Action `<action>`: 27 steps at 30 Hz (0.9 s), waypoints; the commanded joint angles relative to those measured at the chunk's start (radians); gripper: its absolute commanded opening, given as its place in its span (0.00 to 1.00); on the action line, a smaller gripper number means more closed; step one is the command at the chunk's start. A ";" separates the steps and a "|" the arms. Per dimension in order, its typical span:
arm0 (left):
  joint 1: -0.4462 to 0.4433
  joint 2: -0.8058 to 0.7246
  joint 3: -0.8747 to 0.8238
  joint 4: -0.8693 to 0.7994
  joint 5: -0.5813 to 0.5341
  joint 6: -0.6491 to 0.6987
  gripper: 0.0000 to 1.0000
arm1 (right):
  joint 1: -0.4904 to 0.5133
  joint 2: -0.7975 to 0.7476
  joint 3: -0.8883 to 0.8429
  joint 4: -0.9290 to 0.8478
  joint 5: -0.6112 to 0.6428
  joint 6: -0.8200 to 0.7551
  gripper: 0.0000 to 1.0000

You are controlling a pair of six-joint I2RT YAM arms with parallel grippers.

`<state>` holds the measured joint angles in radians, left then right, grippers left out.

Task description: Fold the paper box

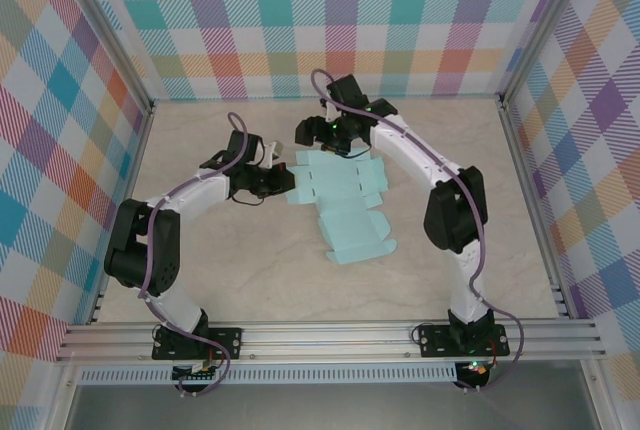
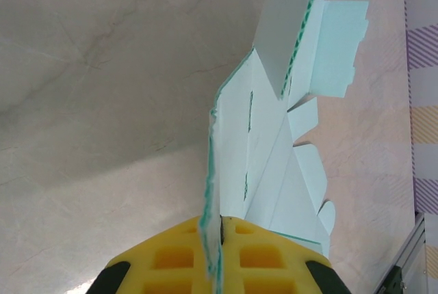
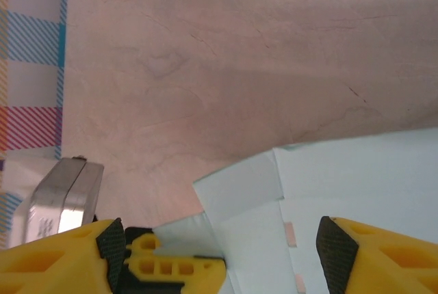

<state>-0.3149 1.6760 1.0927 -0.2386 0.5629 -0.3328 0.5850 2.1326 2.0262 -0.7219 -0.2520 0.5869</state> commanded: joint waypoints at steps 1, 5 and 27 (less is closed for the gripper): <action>-0.016 -0.035 0.003 0.014 0.033 0.050 0.00 | 0.022 0.066 0.079 -0.119 0.056 -0.021 0.77; -0.018 -0.034 0.000 0.038 0.035 0.028 0.00 | 0.037 0.123 0.175 -0.225 0.154 -0.033 0.76; -0.030 -0.033 -0.053 0.088 0.004 0.147 0.00 | -0.055 -0.057 -0.133 -0.107 0.086 -0.007 0.59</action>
<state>-0.3336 1.6756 1.0649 -0.1986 0.5499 -0.2539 0.5659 2.1193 1.8950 -0.8474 -0.0963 0.5495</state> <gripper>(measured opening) 0.043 0.590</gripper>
